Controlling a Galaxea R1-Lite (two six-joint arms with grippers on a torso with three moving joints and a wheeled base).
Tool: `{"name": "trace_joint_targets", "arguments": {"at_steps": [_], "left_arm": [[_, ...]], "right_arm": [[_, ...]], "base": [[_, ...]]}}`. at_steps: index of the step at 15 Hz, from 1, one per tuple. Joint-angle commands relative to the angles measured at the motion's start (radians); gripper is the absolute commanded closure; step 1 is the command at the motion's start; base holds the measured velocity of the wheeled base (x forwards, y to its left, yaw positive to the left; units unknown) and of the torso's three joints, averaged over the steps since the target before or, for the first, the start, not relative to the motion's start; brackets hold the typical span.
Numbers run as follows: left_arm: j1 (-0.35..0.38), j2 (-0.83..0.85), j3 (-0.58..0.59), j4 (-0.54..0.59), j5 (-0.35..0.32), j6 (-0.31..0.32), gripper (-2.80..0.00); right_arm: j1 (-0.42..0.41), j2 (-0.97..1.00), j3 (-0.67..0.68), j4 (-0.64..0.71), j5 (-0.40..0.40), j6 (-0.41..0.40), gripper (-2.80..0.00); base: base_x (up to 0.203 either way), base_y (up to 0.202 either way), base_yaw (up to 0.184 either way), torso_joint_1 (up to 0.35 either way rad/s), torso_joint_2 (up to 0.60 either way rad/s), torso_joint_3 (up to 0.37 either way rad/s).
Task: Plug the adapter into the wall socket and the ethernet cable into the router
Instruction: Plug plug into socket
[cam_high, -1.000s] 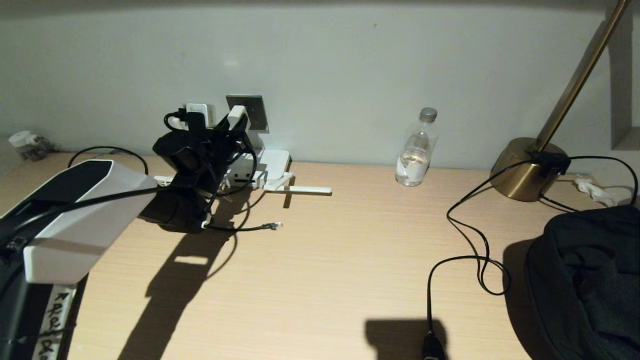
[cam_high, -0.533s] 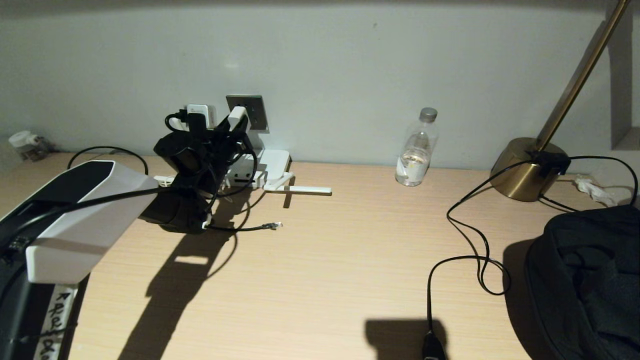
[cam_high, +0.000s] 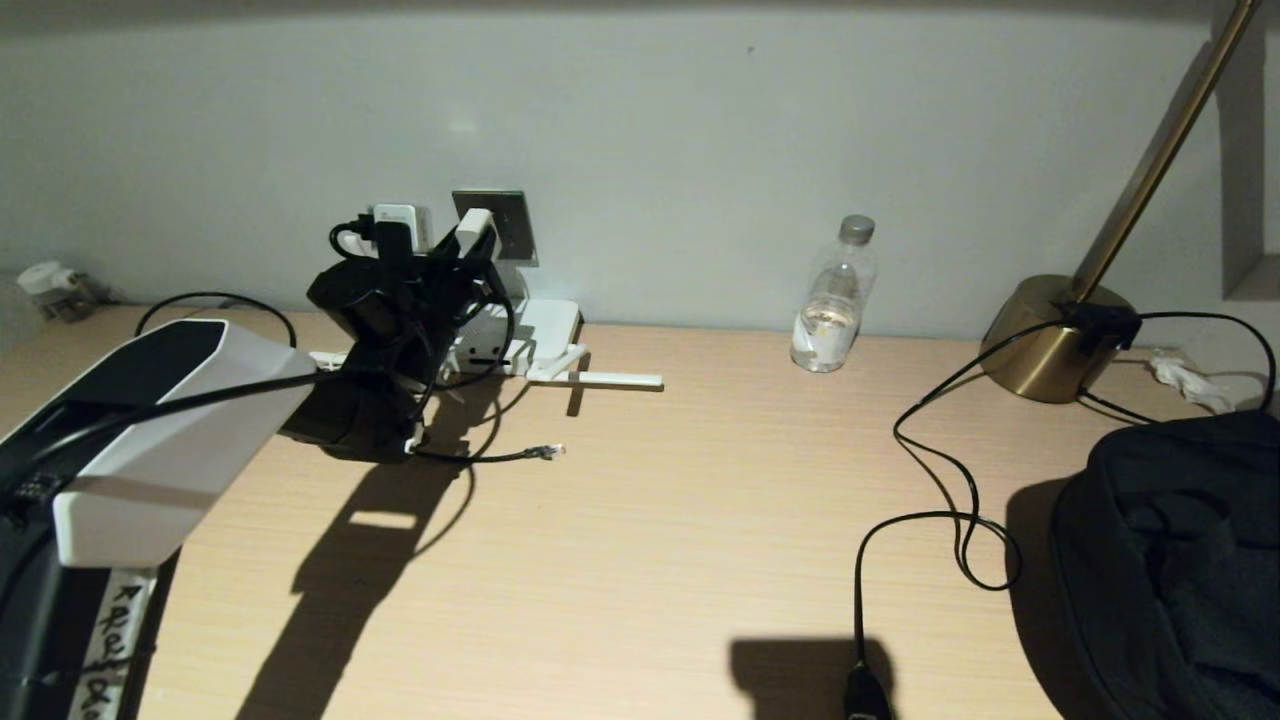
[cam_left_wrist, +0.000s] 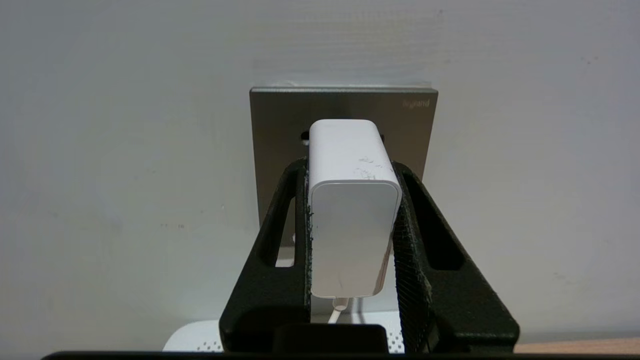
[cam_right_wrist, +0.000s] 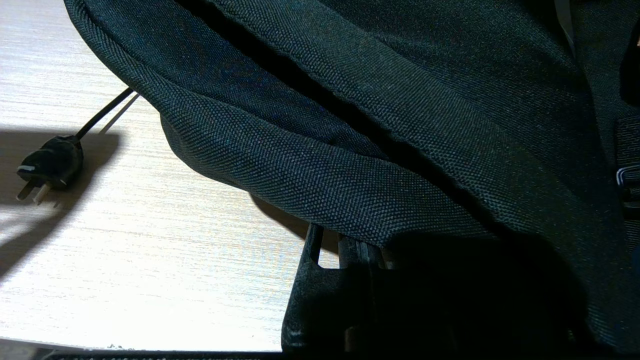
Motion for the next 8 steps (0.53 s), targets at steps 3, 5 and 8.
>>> {"name": "trace_joint_targets", "arguments": {"at_steps": [3, 5, 8], "left_arm": [[0.001, 0.021, -0.067, 0.032, 0.0, 0.0, 0.0], [0.001, 0.023, -0.064, 0.032, 0.0, 0.0, 0.0], [0.003, 0.023, -0.06, 0.032, 0.002, 0.0, 0.0]], "right_arm": [[0.0, 0.0, 0.0, 0.0, 0.0, -0.001, 0.0], [0.0, 0.0, 0.0, 0.0, 0.0, -0.001, 0.0], [0.0, 0.0, 0.0, 0.0, 0.0, -0.001, 0.0]], "base": [[0.0, 0.0, 0.0, 0.0, 0.0, 0.0], [0.0, 0.0, 0.0, 0.0, 0.0, 0.0], [0.0, 0.0, 0.0, 0.0, 0.0, 0.0]]}}
